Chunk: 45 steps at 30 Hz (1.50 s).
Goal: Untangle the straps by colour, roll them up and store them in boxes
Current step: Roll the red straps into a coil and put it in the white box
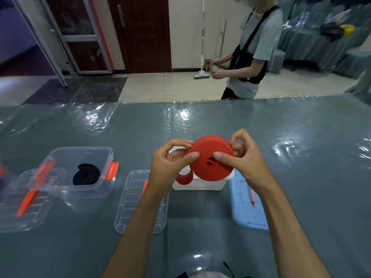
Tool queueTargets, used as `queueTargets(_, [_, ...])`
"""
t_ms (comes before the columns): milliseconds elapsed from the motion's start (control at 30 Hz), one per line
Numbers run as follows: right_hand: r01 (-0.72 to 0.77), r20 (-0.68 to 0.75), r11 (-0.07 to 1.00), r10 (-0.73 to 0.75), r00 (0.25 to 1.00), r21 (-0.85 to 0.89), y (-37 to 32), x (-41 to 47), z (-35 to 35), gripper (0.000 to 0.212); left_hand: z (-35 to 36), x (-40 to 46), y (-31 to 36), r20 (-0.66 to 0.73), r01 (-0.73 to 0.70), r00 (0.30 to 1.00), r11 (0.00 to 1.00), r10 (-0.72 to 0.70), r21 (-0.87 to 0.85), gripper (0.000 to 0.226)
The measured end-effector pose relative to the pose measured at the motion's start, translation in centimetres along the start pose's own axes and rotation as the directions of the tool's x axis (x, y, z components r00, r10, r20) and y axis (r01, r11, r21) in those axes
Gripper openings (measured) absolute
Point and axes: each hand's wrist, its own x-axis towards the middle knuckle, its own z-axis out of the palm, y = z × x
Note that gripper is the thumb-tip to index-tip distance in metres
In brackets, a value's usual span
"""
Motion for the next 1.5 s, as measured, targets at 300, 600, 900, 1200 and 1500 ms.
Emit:
queueTargets(300, [-0.026, -0.116, 0.998, 0.032, 0.993, 0.051, 2.2, 0.4, -0.5, 0.046, 0.3, -0.4, -2.1, -0.029, 0.02, 0.999, 0.997, -0.017, 0.076, 0.01])
queueTargets(600, [-0.094, -0.318, 0.977, 0.152, 0.936, 0.191, 4.7, 1.8, -0.1, 0.04, 1.8, -0.2, -5.0, -0.206, 0.169, 0.964, 0.985, -0.17, -0.024, 0.008])
queueTargets(900, [-0.195, -0.452, 0.947, 0.295, 0.842, 0.255, 9.0, 4.0, 0.8, 0.031, 3.6, -0.4, -8.4, -0.282, 0.275, 0.892, 0.918, -0.354, -0.284, 0.033])
queueTargets(1200, [-0.504, -0.37, 0.861, 0.489, 0.79, 0.062, 15.7, 7.8, -0.7, 0.015, 0.7, 5.9, -12.5, -0.403, 0.48, 0.771, 0.866, -0.494, -0.142, 0.03])
queueTargets(1500, [-0.664, -0.243, 0.627, 0.626, 0.741, -0.407, 22.0, 12.2, -1.1, 0.027, -1.3, 11.1, -22.0, -0.426, 0.747, 0.585, 0.663, -0.69, -0.047, 0.019])
